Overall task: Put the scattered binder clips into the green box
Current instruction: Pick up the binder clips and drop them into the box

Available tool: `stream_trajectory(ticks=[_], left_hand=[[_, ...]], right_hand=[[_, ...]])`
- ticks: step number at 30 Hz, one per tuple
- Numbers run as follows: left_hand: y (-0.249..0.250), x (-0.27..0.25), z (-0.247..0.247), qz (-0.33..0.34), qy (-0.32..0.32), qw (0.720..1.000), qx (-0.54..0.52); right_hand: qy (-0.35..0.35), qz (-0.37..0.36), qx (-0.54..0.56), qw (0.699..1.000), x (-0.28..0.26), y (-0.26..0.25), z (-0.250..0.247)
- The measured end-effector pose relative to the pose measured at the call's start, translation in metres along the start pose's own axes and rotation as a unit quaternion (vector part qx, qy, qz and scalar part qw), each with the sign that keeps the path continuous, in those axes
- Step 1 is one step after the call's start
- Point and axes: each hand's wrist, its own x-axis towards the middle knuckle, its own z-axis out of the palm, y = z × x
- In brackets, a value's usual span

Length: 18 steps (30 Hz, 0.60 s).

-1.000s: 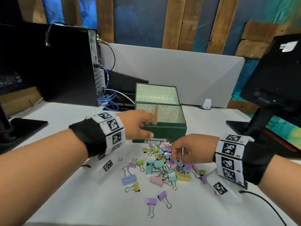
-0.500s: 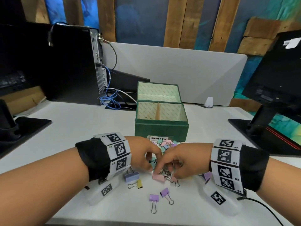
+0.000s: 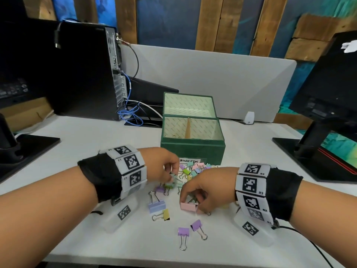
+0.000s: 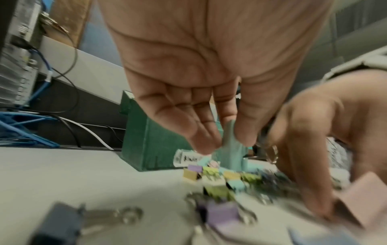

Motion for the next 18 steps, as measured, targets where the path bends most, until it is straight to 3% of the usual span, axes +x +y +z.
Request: stream_trajectory(ticks=[7, 10, 14, 18], left_hand=[[-0.02, -0.002, -0.026, -0.051, 0.096, 0.983, -0.145], [-0.026, 0.0, -0.034, -0.071, 0.132, 0.971, -0.186], [-0.031, 0.006, -0.04, -0.106, 0.164, 0.947, -0.257], [-0.037, 0.012, -0.042, -0.134, 0.185, 0.923, -0.31]], right_hand=[[0.024, 0.018, 0.041, 0.999, 0.008, 0.015, -0.009], [0.048, 0.031, 0.122, 0.991, 0.004, 0.021, -0.022], [0.148, 0.071, 0.297, 0.941, 0.005, 0.035, -0.052], [0.224, 0.136, 0.388, 0.884, 0.019, 0.044, -0.078]])
